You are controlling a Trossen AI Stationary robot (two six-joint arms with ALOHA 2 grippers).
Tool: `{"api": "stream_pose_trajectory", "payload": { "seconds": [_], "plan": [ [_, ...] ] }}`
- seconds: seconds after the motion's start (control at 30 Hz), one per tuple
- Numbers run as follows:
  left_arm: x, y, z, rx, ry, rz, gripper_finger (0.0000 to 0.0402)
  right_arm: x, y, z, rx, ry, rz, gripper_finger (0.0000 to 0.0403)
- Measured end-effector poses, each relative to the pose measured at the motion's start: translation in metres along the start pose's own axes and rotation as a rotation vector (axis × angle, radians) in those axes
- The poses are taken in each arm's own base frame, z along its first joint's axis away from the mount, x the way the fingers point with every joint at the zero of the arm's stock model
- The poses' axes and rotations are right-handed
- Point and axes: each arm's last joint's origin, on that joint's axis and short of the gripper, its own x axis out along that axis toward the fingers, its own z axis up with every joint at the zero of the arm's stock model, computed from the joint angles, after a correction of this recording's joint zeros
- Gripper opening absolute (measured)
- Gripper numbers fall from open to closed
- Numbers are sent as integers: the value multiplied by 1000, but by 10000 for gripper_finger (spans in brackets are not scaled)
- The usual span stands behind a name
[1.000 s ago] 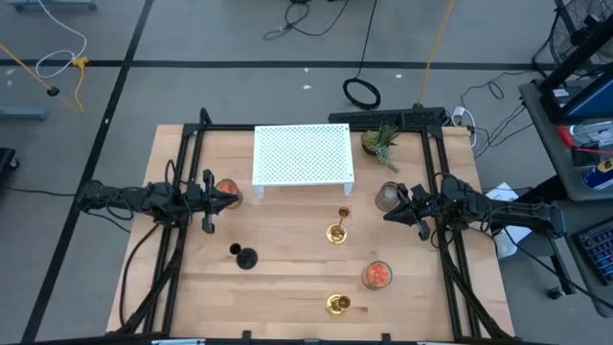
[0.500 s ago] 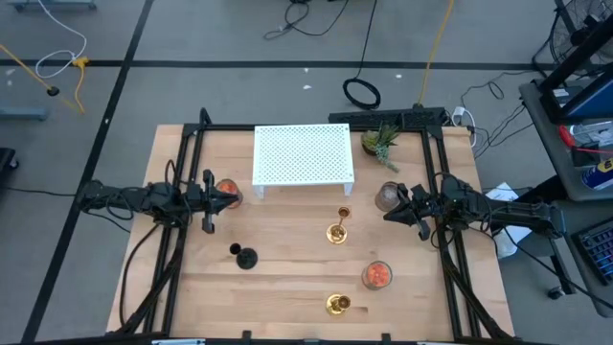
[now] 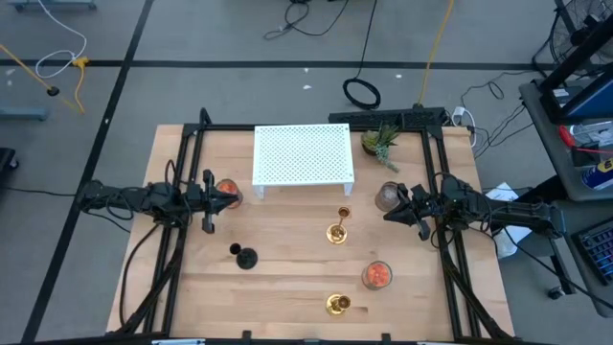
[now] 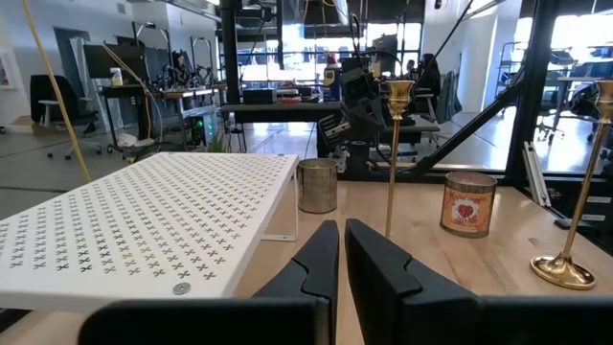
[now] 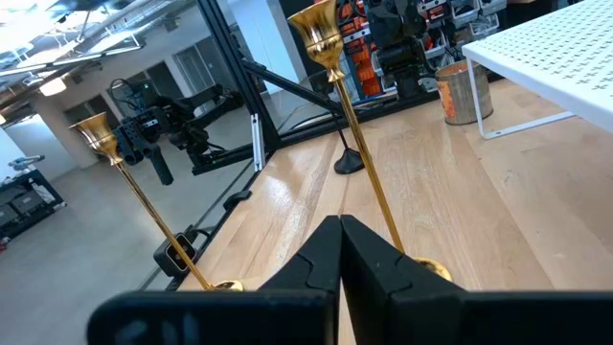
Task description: Pick & Place candle stick holders
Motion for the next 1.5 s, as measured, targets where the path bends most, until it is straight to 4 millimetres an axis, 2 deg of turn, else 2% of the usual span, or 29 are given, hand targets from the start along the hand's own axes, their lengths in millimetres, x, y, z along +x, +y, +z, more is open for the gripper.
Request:
{"api": "stream_pose_trajectory", "payload": {
  "seconds": [1.5],
  "plan": [
    [0, 1, 1, 13, -8, 33, 31, 0, 0, 0, 1, 1, -1, 2]
  ]
}}
